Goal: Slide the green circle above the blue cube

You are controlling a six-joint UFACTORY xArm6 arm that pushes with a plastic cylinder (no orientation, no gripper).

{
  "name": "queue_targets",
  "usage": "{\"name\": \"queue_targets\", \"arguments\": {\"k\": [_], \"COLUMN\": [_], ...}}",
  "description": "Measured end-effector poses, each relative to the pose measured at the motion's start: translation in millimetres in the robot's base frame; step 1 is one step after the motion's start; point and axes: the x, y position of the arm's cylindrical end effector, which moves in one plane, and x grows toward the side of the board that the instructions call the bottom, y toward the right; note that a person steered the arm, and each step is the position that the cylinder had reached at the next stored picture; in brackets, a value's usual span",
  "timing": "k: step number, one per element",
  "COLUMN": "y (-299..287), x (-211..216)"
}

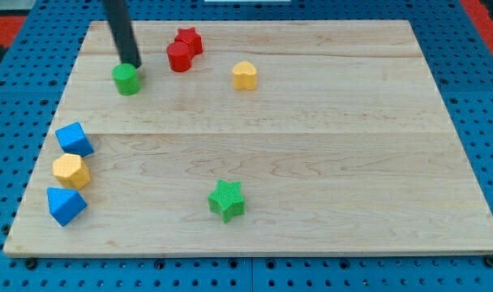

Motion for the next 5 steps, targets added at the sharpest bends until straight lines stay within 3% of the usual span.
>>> {"name": "queue_targets", "arguments": {"k": [1,2,3,4,5], "y": [-24,-33,-26,35,34], "x": [66,80,57,62,98]}}
